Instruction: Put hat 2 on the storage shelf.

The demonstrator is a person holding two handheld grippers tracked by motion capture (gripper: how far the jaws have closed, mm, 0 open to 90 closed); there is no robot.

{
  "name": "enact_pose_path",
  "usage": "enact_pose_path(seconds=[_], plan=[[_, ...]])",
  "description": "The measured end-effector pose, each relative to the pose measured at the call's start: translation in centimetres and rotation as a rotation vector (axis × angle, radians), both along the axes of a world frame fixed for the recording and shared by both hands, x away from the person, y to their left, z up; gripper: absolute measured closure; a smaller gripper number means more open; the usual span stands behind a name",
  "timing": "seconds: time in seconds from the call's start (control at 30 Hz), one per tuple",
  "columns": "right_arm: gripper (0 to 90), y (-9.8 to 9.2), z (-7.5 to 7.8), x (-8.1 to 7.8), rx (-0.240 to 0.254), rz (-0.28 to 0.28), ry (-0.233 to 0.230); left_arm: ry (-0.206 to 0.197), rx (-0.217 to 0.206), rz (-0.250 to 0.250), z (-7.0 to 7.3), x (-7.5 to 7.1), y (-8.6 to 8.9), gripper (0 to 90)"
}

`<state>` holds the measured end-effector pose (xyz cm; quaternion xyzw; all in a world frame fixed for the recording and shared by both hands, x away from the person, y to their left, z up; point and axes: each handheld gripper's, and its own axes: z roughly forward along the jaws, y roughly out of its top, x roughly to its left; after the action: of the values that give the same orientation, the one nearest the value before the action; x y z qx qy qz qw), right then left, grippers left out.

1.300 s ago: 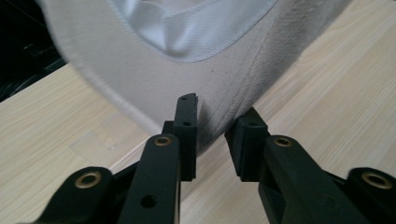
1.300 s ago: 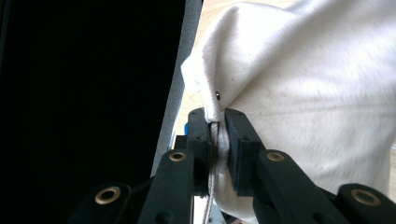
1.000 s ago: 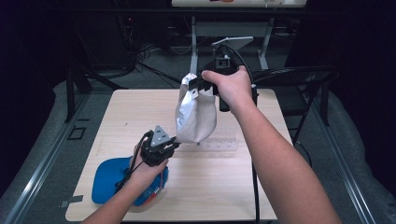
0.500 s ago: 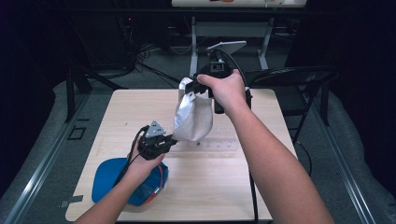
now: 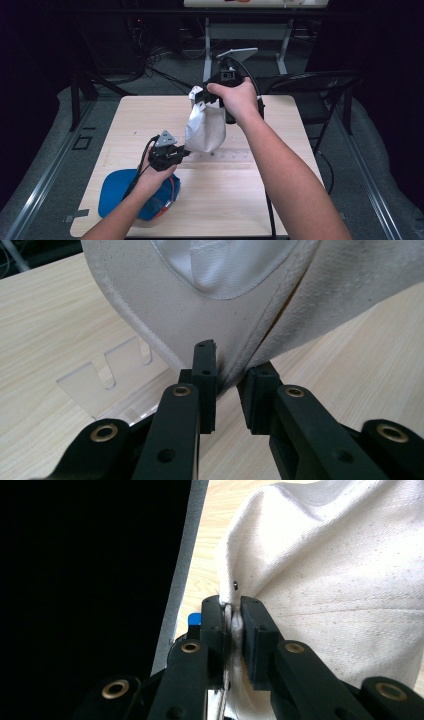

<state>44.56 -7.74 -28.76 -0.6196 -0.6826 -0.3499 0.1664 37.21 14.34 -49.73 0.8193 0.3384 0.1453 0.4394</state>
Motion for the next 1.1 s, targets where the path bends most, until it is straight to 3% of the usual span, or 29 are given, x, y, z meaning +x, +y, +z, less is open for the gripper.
enact_pose_path(seconds=[0.33,0.57,0.7,0.9,0.97,1.03,1.1], plan=[[81.3,1.3,-0.3,-0.1,0.002,0.029,-0.012,0.025,-0.039,0.072,-0.5,-0.7,0.4,80.2],[81.2,2.1,-0.9,-0.1,-0.021,0.045,-0.013,0.053,-0.025,0.116,-1.3,-0.9,0.3,81.2],[81.3,2.3,-1.5,0.0,-0.031,0.046,-0.008,0.089,-0.020,0.131,-1.4,-0.8,0.5,82.1],[81.3,2.6,-2.1,0.2,-0.045,0.070,-0.002,0.100,0.017,0.141,-1.6,-0.9,0.4,83.5],[81.3,2.8,-2.5,0.2,-0.049,0.045,-0.004,0.108,0.033,0.150,-1.8,-0.8,0.2,83.7],[81.3,2.6,-2.8,0.4,-0.053,0.061,0.003,0.123,0.038,0.158,-2.0,-0.7,0.2,83.8],[81.3,2.5,-3.4,0.5,-0.064,0.044,0.004,0.141,0.070,0.148,-2.4,-0.6,0.0,83.9]])
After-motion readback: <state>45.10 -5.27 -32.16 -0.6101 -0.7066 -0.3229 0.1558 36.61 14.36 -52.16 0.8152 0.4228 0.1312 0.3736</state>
